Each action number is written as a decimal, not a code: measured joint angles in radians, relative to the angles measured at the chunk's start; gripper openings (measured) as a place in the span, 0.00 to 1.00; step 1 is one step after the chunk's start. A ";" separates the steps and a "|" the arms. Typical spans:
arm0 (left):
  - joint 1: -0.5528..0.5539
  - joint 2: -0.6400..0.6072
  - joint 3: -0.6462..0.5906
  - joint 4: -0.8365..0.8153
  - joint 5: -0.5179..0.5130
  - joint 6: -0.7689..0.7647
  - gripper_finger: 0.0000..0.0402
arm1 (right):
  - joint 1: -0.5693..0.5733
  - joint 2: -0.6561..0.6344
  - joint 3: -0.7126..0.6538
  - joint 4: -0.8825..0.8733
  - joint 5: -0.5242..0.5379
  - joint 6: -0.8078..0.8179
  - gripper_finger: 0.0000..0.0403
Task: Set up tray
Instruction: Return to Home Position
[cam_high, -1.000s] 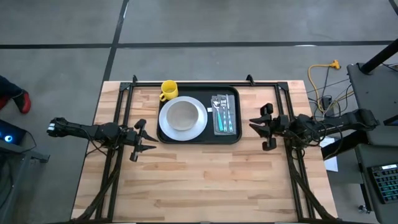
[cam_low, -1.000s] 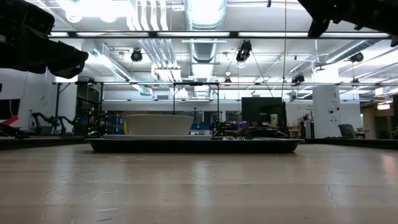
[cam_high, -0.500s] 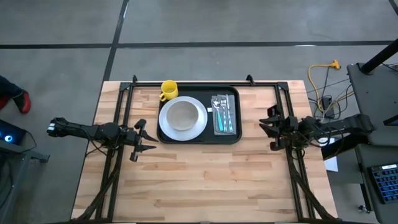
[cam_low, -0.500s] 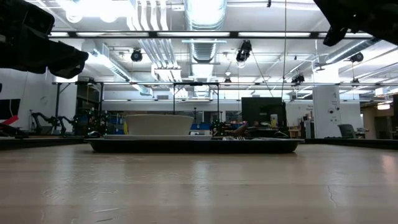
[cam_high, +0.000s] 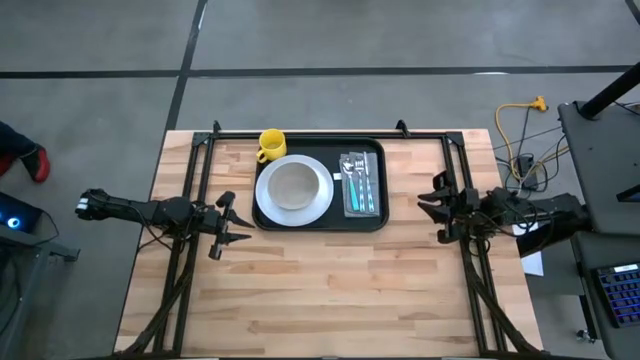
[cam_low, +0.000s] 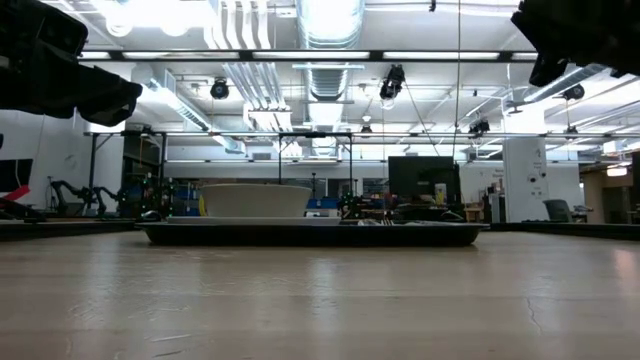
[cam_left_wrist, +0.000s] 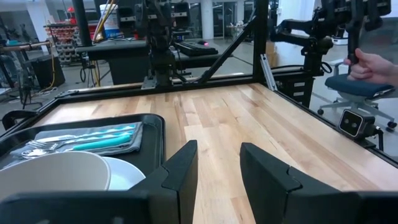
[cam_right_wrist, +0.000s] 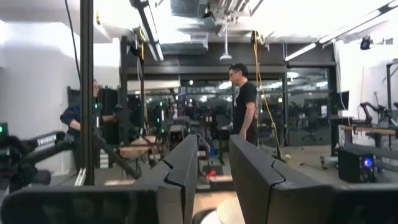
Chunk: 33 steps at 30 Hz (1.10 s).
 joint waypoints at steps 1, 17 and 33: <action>0.000 0.000 0.000 0.000 0.000 0.000 0.25 | 0.000 -0.020 0.000 -0.037 0.000 0.000 0.21; 0.000 0.000 0.000 0.000 0.000 0.000 0.25 | 0.001 -0.079 0.000 -0.407 -0.011 0.012 0.17; 0.000 0.000 0.000 0.000 0.000 0.000 0.25 | 0.001 -0.004 0.001 -0.439 -0.033 0.002 0.20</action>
